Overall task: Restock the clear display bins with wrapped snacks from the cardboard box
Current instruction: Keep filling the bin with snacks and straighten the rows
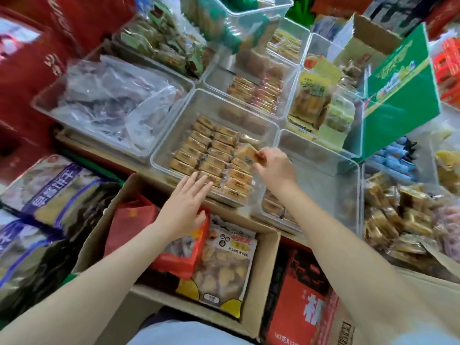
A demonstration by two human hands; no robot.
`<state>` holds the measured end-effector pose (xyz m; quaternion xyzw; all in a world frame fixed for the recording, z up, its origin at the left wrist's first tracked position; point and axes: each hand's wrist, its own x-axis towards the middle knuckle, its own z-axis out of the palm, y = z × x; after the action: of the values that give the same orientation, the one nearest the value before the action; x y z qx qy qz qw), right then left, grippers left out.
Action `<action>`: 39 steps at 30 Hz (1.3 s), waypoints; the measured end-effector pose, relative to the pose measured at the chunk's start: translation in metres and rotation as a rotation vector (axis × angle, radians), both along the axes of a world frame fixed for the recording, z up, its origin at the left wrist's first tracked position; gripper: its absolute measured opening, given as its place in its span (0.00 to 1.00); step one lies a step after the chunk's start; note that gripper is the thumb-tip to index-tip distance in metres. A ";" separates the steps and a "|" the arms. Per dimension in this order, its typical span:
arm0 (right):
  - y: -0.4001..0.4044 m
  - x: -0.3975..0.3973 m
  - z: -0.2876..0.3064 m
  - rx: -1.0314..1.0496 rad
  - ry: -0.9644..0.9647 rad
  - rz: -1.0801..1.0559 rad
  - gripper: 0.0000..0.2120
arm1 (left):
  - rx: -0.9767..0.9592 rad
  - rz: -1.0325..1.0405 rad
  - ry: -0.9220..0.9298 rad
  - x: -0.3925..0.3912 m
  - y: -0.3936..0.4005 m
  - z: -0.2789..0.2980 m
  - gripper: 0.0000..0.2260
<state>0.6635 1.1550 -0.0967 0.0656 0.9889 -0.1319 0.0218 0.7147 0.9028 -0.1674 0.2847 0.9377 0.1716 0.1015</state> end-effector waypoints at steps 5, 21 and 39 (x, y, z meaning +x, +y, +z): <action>-0.019 -0.020 -0.028 0.458 -0.213 0.199 0.06 | 0.042 0.035 -0.025 0.000 0.001 -0.005 0.32; 0.075 0.130 0.049 -0.113 0.006 0.239 0.13 | 0.214 0.130 -0.104 0.048 0.093 0.039 0.25; 0.304 0.358 0.040 -0.669 0.391 -0.667 0.08 | 0.603 -0.301 -0.960 0.258 0.375 0.091 0.45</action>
<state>1.0210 1.4588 -0.0567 0.3412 0.8034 -0.4507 -0.1868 0.9728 1.2773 -0.0766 0.3216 0.6457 0.5243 0.4525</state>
